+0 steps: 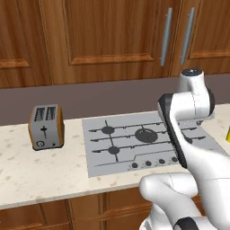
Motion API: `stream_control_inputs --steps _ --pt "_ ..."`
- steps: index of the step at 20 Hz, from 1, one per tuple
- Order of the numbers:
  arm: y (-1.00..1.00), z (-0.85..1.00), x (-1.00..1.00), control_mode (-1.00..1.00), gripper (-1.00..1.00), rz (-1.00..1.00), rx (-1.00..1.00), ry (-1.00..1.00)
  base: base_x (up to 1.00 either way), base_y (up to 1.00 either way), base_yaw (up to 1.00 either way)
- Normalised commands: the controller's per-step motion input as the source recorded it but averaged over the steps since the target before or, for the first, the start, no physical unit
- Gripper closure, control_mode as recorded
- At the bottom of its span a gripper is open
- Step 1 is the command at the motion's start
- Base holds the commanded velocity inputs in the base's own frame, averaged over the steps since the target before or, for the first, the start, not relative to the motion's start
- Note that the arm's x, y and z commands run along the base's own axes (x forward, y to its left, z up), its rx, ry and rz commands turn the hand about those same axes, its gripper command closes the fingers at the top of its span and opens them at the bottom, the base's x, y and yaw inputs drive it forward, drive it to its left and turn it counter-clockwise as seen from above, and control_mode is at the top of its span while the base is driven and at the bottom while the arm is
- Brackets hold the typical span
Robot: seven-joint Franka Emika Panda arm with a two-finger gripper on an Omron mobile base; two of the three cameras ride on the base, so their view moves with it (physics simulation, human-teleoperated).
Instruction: Pick the cup and bowl from the counter and place them on the counter next to the sink.
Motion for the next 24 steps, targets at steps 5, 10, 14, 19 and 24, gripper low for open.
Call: stream_control_inputs --steps 5,10,14,19,24 --pt "-0.66 -0.25 0.39 -1.0 -1.0 -0.2 0.01 0.07 0.0 0.0 0.0" --pt "-0.82 0.03 0.0 -1.0 -1.0 -0.19 0.02 0.06 0.0 0.0 0.0" --pt "-0.79 0.23 0.0 -1.0 -1.0 -0.15 0.0 0.06 0.0 0.0 0.0" --pt "-0.75 0.11 0.0 -1.0 -1.0 -0.1 0.01 0.02 0.0 0.0 0.0" --pt "-0.71 -0.07 -0.08 -1.0 -1.0 -0.08 0.1 -0.03 0.0 0.0 0.0"
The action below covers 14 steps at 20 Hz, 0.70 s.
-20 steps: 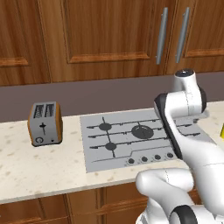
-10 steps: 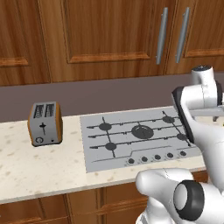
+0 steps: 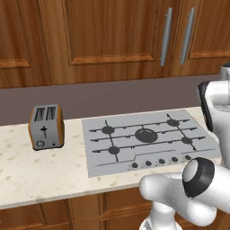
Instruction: Pick the cup and bowl from the counter and place them on the counter next to the sink.
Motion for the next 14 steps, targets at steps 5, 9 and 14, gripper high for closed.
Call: stream_control_inputs --steps 5,9,14 --pt "-0.58 -0.16 -0.14 -1.0 -1.0 -0.03 0.12 -0.06 0.0 0.0 0.0" --pt "-0.39 -0.09 -0.03 -1.0 -1.0 0.0 0.15 -0.08 0.0 0.0 0.0" --pt "-0.03 0.0 0.05 -1.0 -1.0 0.05 0.02 -0.06 0.0 0.0 0.0"
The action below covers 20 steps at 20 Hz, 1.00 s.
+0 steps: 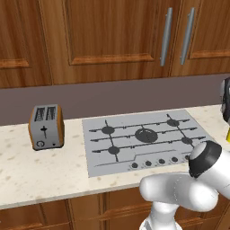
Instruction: Pick the cup and bowl from the counter and place them on the counter next to the sink.
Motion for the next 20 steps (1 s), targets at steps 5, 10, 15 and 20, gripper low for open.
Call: stream_control_inputs --steps 5,10,15,20 --pt "0.0 0.0 0.36 -1.0 -1.0 0.13 -0.01 -0.02 0.0 0.0 0.0" --pt "0.0 -0.04 0.3 -1.0 -1.0 0.24 0.0 0.0 0.0 0.0 0.0" --pt "-0.1 -0.04 0.01 -1.0 -1.0 0.25 0.0 0.0 0.0 0.0 0.0" --pt "-0.25 -0.01 0.0 -1.0 -1.0 0.26 0.0 0.0 0.0 0.0 0.0"
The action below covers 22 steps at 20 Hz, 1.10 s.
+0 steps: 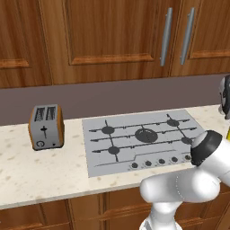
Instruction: Pick the cup and bowl from the counter and place them on the counter next to the sink.
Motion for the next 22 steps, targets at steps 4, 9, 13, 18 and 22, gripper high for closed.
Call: stream_control_inputs --steps 4,9,13,18,22 --pt "-0.07 -0.04 0.0 -1.0 -1.0 0.1 0.0 0.0 0.0 0.0 0.0" --pt "0.0 -0.19 0.12 -1.0 -1.0 0.05 0.0 0.11 0.0 0.0 0.0" --pt "-0.04 -0.5 0.44 -1.0 -1.0 0.09 0.0 0.13 0.0 0.0 0.0" --pt "-0.12 -0.54 0.36 -1.0 -1.0 0.09 0.0 0.06 0.0 0.0 0.0" --pt "-0.3 -0.08 0.0 -1.0 -1.0 0.1 0.08 0.0 0.0 0.0 0.0"
